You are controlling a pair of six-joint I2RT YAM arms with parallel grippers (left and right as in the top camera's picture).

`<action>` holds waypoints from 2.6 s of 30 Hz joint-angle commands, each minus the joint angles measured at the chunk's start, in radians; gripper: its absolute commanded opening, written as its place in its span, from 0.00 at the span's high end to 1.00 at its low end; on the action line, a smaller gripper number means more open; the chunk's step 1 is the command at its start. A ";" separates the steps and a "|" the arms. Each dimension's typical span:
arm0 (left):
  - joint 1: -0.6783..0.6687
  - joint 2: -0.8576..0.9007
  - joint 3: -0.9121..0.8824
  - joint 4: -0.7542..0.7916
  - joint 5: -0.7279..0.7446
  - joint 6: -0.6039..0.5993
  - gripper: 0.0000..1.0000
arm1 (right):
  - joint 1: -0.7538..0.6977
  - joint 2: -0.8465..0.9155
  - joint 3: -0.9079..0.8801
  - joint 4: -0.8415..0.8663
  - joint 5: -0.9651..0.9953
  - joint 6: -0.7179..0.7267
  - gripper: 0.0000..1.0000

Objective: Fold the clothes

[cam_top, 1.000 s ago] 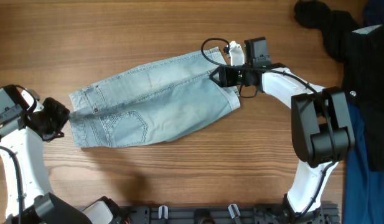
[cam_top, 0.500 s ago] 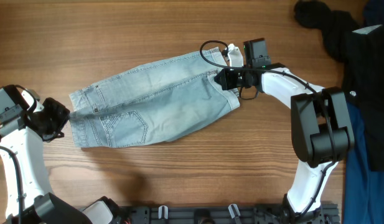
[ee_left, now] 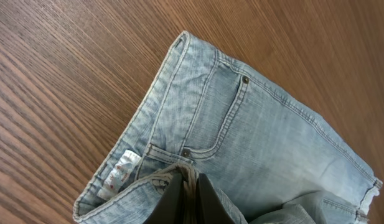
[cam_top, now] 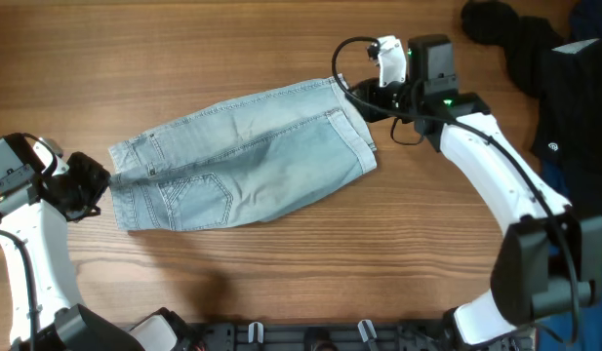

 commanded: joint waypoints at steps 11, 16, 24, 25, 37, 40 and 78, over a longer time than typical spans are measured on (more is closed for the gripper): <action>0.002 -0.021 0.013 0.009 0.028 -0.002 0.96 | 0.028 0.360 0.008 0.154 -0.107 -0.035 0.59; 0.002 -0.021 0.013 0.009 0.028 -0.002 0.96 | 0.028 0.345 0.008 0.150 -0.103 -0.025 0.96; 0.002 -0.049 0.016 0.017 0.035 -0.001 0.96 | 0.028 -0.029 0.008 -0.027 0.128 0.010 0.96; 0.002 -0.065 0.022 0.017 0.052 0.002 0.96 | 0.028 -0.060 0.008 -0.035 0.142 0.024 0.96; 0.002 -0.067 0.031 0.214 0.004 0.002 0.96 | 0.028 -0.073 0.008 0.026 0.186 0.119 0.96; 0.000 0.037 0.031 0.272 0.004 0.002 0.96 | 0.028 0.035 0.008 0.075 0.174 0.130 0.96; -0.221 -0.307 0.031 -0.184 0.171 0.134 0.13 | -0.014 0.320 0.005 -0.241 -0.058 0.004 0.69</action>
